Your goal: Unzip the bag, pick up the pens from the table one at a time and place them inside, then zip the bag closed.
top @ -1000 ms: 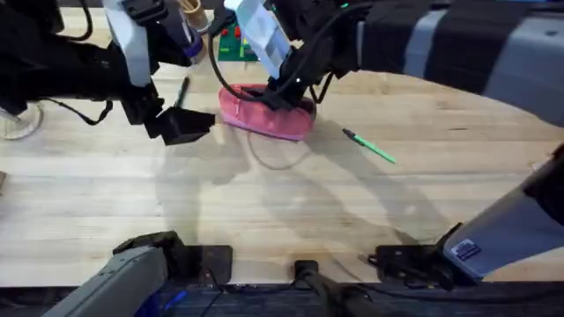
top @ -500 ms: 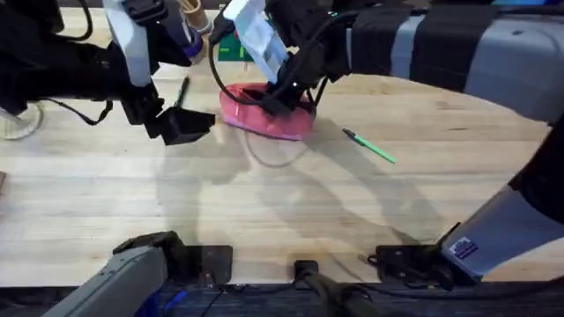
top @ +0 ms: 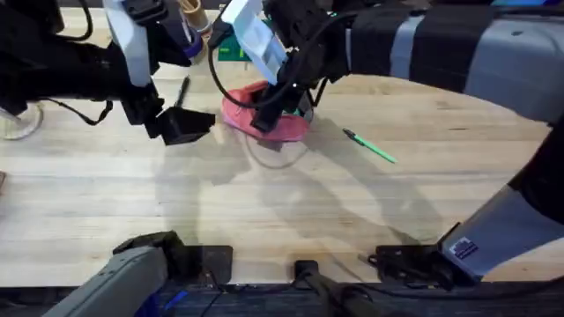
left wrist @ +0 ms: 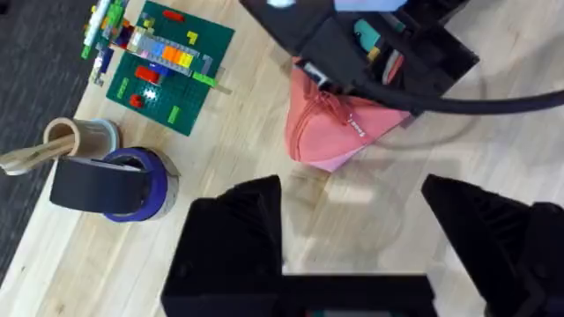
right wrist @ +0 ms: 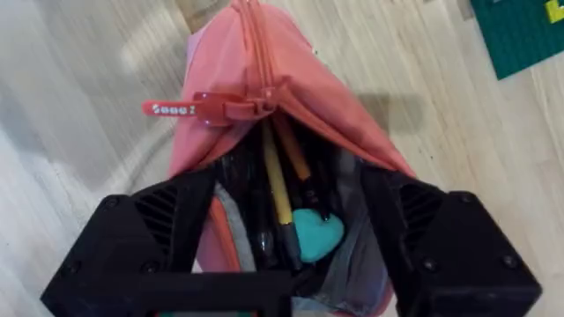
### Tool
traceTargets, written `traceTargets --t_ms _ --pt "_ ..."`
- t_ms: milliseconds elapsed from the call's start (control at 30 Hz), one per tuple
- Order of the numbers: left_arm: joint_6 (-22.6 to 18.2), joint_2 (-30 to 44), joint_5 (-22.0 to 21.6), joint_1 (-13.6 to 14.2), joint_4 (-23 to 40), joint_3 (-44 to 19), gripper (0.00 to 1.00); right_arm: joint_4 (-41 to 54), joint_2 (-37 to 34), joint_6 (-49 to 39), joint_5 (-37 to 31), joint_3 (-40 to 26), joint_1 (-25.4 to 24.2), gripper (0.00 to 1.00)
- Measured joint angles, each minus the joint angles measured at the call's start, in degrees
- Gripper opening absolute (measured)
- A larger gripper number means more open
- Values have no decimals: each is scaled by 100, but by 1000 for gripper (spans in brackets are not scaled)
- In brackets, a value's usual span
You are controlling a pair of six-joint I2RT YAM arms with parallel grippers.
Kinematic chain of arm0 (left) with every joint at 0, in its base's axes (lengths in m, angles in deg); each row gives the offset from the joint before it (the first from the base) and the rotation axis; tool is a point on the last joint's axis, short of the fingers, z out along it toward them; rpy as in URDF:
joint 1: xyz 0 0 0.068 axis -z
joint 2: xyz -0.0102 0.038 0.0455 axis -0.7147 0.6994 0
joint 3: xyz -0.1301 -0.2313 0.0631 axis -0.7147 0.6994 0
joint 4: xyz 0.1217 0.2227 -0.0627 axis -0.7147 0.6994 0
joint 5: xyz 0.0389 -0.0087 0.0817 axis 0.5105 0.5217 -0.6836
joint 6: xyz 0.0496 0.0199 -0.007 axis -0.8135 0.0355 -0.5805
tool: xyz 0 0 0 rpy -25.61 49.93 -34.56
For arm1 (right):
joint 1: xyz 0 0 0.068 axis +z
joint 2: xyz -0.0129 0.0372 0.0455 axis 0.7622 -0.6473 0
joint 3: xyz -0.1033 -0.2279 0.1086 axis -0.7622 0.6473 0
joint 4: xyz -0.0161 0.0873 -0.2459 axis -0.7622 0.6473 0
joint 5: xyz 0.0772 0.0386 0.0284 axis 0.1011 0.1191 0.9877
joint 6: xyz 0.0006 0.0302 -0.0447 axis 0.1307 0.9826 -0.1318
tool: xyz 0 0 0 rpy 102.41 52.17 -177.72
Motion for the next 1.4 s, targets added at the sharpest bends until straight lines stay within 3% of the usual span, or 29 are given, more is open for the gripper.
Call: traceTargets --t_ms 333,600,867,1400 --pt "0 0 1 0 0 0 993 652 130 2 4 -81 -16 996" --pt "-2 0 -1 0 0 0 993 1609 1230 0 0 -81 -370 996" --pt "0 0 1 0 0 0 993 2633 2042 4 2 -81 -998 996" --pt "0 0 1 0 5 0 993 3326 2101 155 0 -81 -2634 997"
